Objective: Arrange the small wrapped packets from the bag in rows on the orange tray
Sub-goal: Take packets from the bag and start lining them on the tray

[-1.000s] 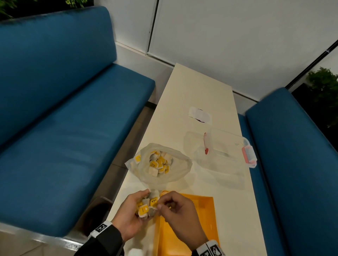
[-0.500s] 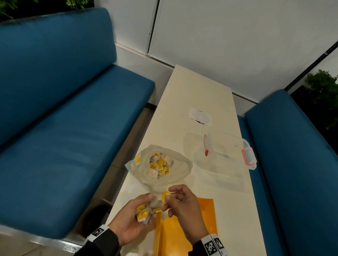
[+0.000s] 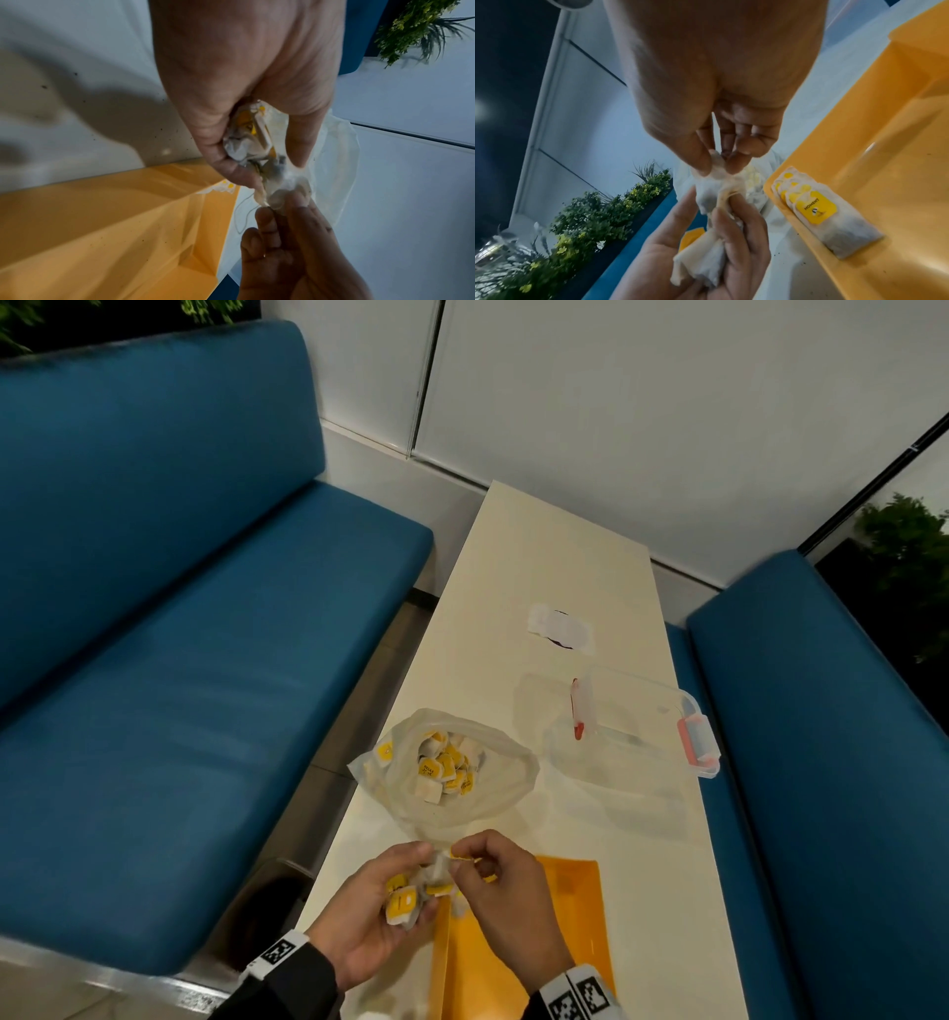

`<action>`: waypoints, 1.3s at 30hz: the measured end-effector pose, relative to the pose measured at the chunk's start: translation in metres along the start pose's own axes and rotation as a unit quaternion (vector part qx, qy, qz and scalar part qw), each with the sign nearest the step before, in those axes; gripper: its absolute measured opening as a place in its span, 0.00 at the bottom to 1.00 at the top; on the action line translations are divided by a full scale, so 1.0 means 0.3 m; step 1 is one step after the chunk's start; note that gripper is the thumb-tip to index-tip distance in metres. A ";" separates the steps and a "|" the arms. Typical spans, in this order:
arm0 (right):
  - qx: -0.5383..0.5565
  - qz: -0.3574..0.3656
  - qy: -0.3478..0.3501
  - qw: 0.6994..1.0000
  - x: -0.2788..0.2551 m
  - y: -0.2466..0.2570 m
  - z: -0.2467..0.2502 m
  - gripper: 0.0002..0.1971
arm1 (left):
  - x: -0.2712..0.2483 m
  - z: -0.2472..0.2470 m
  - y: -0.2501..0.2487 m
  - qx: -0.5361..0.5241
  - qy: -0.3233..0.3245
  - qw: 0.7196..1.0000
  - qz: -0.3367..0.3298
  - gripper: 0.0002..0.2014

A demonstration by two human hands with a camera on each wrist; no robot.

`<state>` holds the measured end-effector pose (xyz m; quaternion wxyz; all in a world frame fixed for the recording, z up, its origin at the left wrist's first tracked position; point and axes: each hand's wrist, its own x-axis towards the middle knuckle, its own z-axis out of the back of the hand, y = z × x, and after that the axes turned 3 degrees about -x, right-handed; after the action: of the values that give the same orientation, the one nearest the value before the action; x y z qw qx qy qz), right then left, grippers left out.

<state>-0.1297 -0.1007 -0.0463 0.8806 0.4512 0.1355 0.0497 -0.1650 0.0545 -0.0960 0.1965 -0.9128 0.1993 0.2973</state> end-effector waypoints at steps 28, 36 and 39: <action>-0.103 -0.056 0.034 0.993 -0.018 -0.143 0.123 0.09 | 0.039 0.059 0.015 0.126 -0.087 0.987 -0.056 0.20; -0.058 -0.084 0.062 0.993 -0.026 -0.156 0.098 0.05 | 0.041 0.069 0.021 0.158 -0.116 0.976 -0.092 0.23; -0.040 -0.111 0.083 0.990 -0.030 -0.165 0.089 0.08 | 0.039 0.074 0.021 0.168 -0.125 0.972 -0.103 0.24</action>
<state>-0.1325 -0.1525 -0.0697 0.8840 0.3919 0.2549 -0.0056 -0.1698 0.0569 -0.1214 0.4002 -0.8379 0.1252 0.3493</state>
